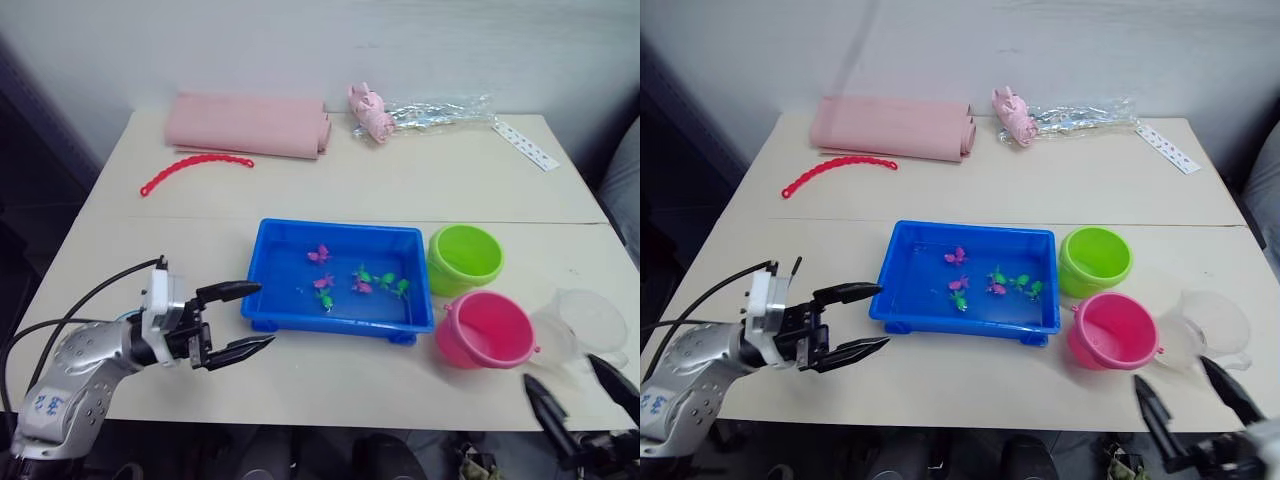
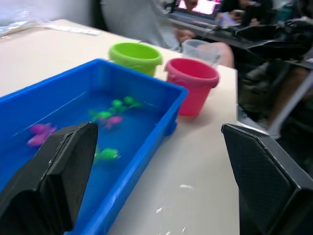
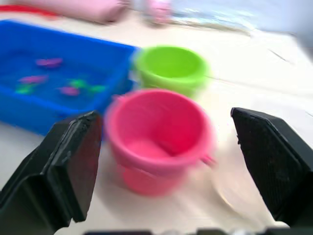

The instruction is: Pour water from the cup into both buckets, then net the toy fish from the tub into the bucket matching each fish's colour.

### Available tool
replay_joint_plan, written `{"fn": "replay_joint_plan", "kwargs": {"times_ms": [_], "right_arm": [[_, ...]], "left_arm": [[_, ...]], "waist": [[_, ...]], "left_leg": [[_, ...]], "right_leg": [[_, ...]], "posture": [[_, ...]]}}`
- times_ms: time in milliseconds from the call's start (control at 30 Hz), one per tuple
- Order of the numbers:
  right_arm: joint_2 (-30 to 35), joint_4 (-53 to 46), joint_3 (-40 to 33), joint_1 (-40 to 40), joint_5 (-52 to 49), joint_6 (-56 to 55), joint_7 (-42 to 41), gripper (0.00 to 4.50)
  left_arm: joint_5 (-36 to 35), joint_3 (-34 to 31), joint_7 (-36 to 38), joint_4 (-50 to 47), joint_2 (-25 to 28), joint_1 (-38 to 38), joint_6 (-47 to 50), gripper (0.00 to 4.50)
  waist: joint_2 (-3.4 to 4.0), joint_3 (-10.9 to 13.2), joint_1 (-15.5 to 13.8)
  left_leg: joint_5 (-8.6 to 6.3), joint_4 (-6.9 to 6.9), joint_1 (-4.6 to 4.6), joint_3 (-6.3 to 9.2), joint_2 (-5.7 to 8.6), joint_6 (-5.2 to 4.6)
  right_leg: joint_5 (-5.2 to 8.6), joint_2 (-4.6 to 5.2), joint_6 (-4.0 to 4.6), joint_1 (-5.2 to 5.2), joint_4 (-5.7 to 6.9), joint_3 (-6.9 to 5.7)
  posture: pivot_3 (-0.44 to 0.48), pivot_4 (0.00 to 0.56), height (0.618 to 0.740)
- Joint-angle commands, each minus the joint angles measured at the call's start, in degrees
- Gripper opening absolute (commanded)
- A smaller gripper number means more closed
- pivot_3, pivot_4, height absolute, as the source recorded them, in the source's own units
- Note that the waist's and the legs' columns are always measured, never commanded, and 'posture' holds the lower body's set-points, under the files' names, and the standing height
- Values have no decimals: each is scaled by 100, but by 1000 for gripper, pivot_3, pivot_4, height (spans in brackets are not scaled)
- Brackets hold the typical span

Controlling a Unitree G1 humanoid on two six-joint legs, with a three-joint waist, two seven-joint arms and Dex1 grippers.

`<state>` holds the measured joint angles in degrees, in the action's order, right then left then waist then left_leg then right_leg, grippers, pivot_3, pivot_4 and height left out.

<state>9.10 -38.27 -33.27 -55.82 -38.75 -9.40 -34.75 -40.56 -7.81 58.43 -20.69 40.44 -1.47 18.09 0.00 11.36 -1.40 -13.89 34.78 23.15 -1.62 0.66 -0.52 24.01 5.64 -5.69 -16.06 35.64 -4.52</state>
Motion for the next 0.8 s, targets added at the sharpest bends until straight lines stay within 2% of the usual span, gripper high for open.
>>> {"fn": "replay_joint_plan", "kwargs": {"times_ms": [33,133,300,600,800], "right_arm": [[-337,-27,-345,-225,-362,22,458,4500],[-460,461,-552,-78,-475,249,952,4500],[-116,1063,-483,423,18,553,1169,4500],[526,1926,-456,1810,284,1559,1987,4500],[751,2595,-493,2700,643,1646,2274,4500]], "left_arm": [[66,310,205,75,-152,-392,-9,4427],[127,612,56,129,-487,-793,61,4427],[383,1018,-95,-2,-869,-972,41,4427],[648,1049,-199,-124,-885,-870,-70,4427],[747,978,-265,-182,-839,-777,-141,4427]], "waist": [[1,-1,24],[-2,-3,37],[3,-6,58],[14,-12,69],[19,-16,38]], "left_leg": [[2,-12,0,-19,-4,3],[4,-21,0,-49,-12,1],[16,-22,-1,-65,-16,-19],[21,-6,-3,-68,-30,-25],[20,22,3,-68,-31,-32]], "right_leg": [[0,-2,1,-17,3,19],[0,-4,1,-48,20,51],[0,-8,1,-54,22,69],[0,-22,4,-54,35,73],[0,-23,3,-51,44,72]], "posture": [[0,150,740],[0,150,740],[0,150,740],[0,150,740],[0,150,740]]}}
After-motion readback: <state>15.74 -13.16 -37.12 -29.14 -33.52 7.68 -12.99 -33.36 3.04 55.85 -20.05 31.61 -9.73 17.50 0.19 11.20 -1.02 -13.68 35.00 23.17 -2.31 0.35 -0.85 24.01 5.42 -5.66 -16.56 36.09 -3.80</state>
